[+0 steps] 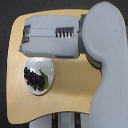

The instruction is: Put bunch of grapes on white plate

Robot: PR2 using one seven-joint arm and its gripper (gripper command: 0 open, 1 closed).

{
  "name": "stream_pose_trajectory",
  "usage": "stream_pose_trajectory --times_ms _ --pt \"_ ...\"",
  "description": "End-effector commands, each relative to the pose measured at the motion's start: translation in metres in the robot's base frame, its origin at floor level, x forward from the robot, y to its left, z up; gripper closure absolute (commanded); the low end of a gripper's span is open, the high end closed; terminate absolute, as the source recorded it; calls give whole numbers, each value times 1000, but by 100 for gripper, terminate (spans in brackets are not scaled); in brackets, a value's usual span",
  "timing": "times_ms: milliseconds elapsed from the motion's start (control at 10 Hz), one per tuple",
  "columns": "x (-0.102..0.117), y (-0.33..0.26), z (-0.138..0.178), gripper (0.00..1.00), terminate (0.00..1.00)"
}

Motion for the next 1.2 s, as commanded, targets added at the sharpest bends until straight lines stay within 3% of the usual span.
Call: stream_pose_trajectory --times_ms 0,300,500,900,1100 --pt "40 -24 79 0 0" --pt "57 -50 99 0 0" --pt "57 -77 100 0 0" --pt "64 -191 109 0 0" --pt "57 -248 111 0 0"
